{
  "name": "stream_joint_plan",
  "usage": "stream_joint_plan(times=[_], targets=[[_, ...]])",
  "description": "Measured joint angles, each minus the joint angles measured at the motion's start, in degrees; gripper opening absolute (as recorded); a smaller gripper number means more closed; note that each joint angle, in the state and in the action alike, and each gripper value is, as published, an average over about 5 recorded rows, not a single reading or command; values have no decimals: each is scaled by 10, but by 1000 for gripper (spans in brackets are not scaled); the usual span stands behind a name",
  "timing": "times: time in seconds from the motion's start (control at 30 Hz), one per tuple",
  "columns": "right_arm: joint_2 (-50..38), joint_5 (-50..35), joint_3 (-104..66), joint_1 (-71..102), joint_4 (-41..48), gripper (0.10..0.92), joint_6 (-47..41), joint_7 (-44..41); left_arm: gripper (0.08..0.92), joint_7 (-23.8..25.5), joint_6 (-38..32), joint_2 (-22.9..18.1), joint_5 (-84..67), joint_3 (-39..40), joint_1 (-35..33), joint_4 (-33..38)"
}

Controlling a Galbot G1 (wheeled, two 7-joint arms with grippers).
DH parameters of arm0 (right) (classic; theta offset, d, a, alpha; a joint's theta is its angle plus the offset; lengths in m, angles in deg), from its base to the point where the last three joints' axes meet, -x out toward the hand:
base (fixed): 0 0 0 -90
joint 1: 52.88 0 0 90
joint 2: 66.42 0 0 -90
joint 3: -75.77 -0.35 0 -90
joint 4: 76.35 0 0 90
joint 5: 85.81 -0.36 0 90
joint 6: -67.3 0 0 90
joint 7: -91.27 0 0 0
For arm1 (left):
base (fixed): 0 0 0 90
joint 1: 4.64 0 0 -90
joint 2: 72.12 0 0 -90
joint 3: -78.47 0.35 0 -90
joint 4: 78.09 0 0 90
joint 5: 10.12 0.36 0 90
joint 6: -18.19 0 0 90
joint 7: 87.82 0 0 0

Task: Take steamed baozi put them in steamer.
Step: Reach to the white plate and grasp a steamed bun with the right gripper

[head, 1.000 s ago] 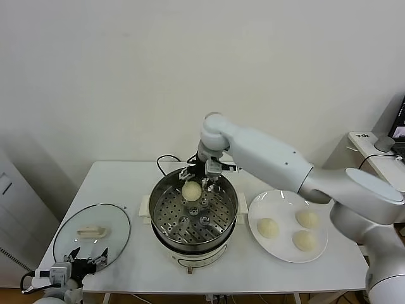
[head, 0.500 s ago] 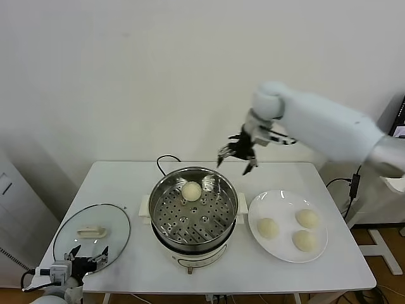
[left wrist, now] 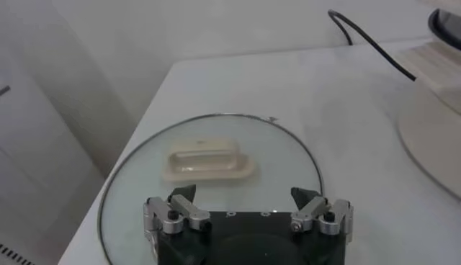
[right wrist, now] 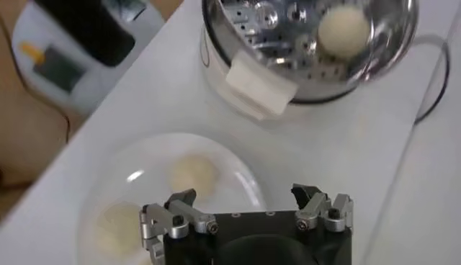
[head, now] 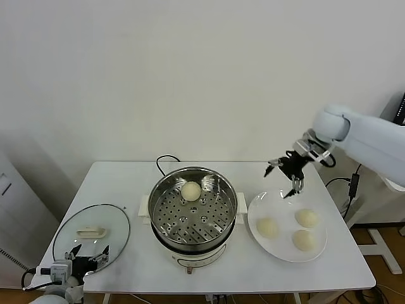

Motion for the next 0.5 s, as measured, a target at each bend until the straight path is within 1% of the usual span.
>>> stream_joint_plan(times=[0.2,0.5], targets=[[-1,-1,-5,44,7,823,-40,19,823,0,0,-4,0,0,0,0],[11,16,-32,114,20,823,-69,47,823,0,1,-5,1,1,1,-1]])
